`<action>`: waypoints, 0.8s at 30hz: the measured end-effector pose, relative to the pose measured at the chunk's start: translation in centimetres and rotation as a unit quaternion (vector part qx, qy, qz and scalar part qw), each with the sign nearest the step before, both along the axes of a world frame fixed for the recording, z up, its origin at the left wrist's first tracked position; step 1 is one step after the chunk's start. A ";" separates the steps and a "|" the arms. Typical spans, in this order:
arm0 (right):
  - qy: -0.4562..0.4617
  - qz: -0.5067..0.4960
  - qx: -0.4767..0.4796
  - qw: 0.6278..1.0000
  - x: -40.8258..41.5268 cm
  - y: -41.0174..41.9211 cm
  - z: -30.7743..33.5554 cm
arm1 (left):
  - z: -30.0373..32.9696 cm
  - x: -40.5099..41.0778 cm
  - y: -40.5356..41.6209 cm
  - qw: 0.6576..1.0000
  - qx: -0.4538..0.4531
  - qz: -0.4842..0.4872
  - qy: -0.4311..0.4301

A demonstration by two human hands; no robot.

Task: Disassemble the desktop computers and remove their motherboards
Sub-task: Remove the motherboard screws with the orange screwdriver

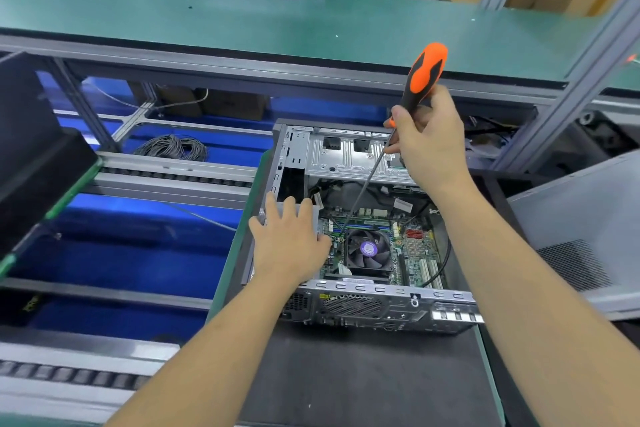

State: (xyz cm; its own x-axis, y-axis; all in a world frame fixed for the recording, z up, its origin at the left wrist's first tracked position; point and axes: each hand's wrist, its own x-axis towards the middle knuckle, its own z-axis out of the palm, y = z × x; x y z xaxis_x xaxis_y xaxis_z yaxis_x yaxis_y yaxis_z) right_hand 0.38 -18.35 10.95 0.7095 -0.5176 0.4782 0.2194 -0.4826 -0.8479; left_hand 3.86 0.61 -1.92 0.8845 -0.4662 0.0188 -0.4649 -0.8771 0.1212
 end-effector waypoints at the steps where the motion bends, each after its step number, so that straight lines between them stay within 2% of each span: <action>1: 0.004 -0.001 -0.005 1.000 0.0 0.0 -0.1 | 0.0 0.0 0.0 1.000 0.000 -0.001 0.000; 17: 0.016 0.003 -0.021 1.000 -0.2 0.2 -0.2 | -0.3 0.0 0.0 1.000 0.008 0.003 0.002; 19: 0.036 0.015 -0.045 0.998 -0.2 0.3 -0.1 | -0.3 0.0 0.0 1.000 -0.009 0.008 -0.009; 20: 0.047 0.022 -0.067 0.996 -0.2 0.4 0.2 | -0.1 0.2 -0.1 0.999 -0.037 0.002 -0.030; 22: 0.060 0.045 -0.118 0.990 -0.2 0.8 1.0 | 0.6 1.0 -0.9 0.984 -0.163 -0.044 -0.051; 23: 0.061 0.062 -0.143 0.986 -0.2 1.0 1.6 | 1.3 1.5 -1.7 0.963 -0.257 -0.077 -0.007; 24: 0.067 0.079 -0.169 0.980 -0.2 1.2 2.3 | 2.3 2.0 -2.6 0.929 -0.344 -0.102 0.086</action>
